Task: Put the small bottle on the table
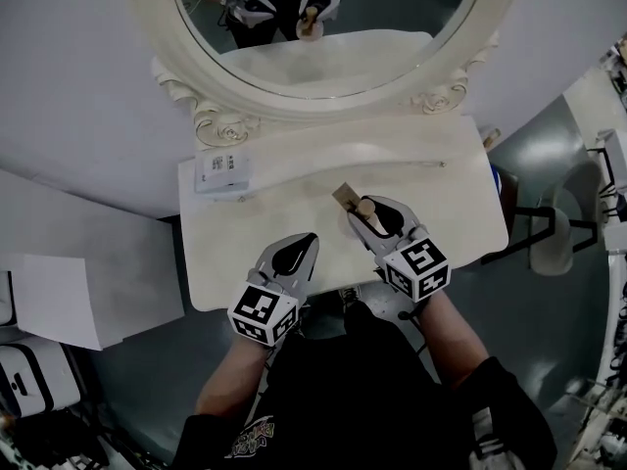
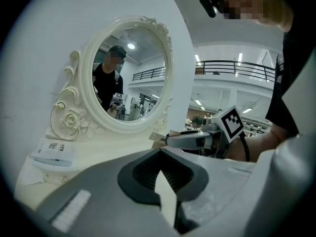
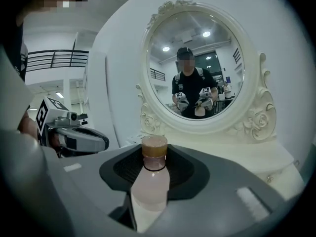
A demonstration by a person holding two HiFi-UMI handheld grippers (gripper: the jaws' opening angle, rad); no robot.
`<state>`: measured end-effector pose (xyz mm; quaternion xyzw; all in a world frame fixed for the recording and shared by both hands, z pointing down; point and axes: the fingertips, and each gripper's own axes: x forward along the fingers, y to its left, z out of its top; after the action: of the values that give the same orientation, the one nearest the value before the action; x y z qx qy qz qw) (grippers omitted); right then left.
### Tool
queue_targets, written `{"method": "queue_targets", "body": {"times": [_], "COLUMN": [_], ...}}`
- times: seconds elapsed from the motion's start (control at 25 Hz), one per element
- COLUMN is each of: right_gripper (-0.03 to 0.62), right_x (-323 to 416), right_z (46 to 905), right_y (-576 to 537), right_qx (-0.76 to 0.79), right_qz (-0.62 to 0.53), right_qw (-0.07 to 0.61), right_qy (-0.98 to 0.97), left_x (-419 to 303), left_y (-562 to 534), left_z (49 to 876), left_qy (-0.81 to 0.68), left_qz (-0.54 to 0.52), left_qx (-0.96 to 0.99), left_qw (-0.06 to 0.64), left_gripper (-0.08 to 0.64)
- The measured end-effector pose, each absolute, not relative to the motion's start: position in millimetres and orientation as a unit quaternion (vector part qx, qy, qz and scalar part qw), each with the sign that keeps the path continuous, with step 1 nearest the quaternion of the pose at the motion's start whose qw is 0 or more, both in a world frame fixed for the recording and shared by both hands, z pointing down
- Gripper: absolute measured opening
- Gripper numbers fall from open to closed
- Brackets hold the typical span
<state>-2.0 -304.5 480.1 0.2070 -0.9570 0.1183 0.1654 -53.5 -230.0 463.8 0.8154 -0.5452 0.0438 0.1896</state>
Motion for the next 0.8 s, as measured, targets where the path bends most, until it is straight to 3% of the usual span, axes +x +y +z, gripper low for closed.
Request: {"method": "queue_targets", "body": {"times": [0.8], "right_gripper": [0.167], "right_x": [-39.2], "right_z": [509.9], "right_y": [-383.5], "right_qx": [0.094], "right_qz": [0.085], "right_qw": [0.193], "right_qy": [-0.973], "left_x": [-59.3], "left_y": [-274.4], "left_z": [483.2], "left_qy": [-0.641], "left_qz": [0.014], "left_qx": [0.74], "left_qw": [0.204], "left_gripper": [0.0]}}
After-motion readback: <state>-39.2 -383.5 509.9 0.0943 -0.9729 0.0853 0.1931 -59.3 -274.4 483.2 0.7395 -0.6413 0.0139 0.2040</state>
